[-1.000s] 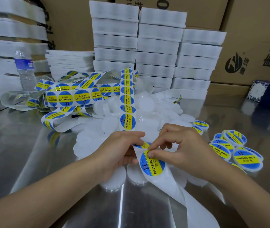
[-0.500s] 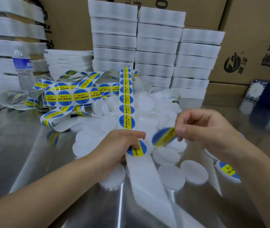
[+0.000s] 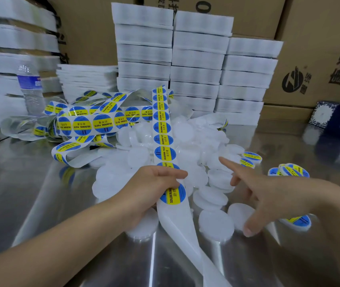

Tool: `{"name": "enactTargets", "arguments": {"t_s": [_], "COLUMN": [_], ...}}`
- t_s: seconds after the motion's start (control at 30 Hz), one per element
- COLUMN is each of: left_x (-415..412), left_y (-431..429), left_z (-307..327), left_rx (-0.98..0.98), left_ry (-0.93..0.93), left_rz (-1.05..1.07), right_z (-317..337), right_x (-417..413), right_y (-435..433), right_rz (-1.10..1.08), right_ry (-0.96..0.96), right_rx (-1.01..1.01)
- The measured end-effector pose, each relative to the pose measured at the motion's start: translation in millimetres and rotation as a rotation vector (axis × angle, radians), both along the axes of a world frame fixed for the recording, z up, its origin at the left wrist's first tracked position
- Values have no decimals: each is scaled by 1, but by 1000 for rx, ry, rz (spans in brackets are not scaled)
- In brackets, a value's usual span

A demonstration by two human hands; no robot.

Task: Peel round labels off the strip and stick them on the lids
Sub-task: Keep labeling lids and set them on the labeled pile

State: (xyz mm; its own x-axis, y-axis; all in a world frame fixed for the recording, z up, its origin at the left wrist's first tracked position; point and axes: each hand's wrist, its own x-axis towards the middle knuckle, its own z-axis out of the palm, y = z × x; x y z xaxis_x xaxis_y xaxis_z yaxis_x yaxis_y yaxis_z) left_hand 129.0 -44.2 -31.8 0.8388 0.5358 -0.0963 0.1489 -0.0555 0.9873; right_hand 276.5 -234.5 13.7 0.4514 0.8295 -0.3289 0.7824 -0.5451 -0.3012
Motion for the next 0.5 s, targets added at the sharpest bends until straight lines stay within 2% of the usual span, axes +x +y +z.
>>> {"name": "enactTargets", "arguments": {"t_s": [0.07,0.27,0.5], "left_x": [0,-2,-2], "left_y": [-1,-1,-4], "left_z": [-1,1,1], "left_rx": [25,57,37], "left_ry": [-20,-44,5], "left_rz": [-15,-58,-58], "right_z": [-2,-1,-3], "right_x": [0,1,-8], "right_y": [1,1,13], "right_rz": [-4,-47,-9], "right_ry": [-40,-58,83], "right_rx": [-35,30,453]}}
